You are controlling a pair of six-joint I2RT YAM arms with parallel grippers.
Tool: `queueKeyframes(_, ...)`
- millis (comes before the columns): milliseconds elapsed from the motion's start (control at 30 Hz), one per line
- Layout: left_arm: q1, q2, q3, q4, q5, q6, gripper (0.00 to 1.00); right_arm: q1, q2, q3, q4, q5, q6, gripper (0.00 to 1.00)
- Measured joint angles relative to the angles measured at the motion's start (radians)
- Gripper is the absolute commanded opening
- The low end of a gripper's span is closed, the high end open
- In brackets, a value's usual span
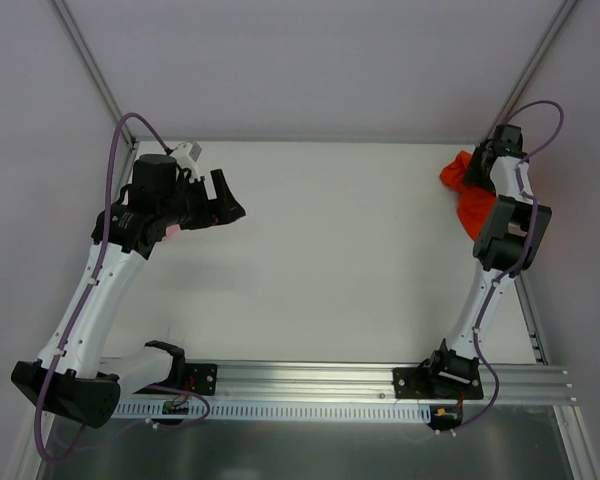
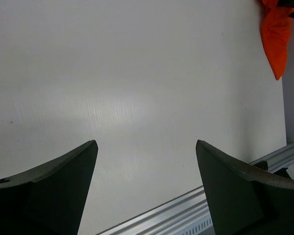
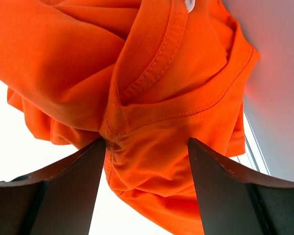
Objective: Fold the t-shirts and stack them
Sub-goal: Grab crumpled tshirt from the corner of the board with the right arm
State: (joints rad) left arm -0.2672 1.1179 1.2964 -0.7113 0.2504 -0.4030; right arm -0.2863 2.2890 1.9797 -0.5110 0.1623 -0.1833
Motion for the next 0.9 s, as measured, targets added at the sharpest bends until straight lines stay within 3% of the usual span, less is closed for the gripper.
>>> queueKeyframes(167,0.000,-0.018,0.000,-0.009,-0.017,0.000,0.83,0.000,0.009,0.028,-0.033,-0.024,-0.002,0.74)
queueKeyframes(267,0.000,-0.029,0.000,-0.018,-0.026,0.000,0.83,0.000,0.032,0.074,-0.051,-0.048,-0.005,0.66)
queueKeyframes(367,0.000,-0.039,0.000,-0.039,-0.035,0.002,0.84,-0.002,0.065,0.131,-0.086,-0.080,-0.012,0.47)
queueKeyframes(467,0.000,-0.041,0.000,-0.052,-0.051,0.005,0.84,-0.004,0.095,0.180,-0.119,-0.109,-0.013,0.36)
queueKeyframes(567,0.000,-0.041,0.000,-0.058,-0.058,0.009,0.77,-0.011,0.125,0.222,-0.159,-0.147,-0.017,0.01)
queueKeyframes(700,0.000,-0.045,0.000,-0.061,-0.071,0.017,0.65,-0.022,0.144,0.241,-0.206,-0.180,-0.012,0.01)
queueKeyframes(900,0.000,-0.052,0.000,-0.061,-0.076,0.022,0.62,-0.025,0.135,0.186,-0.206,-0.190,-0.012,0.01)
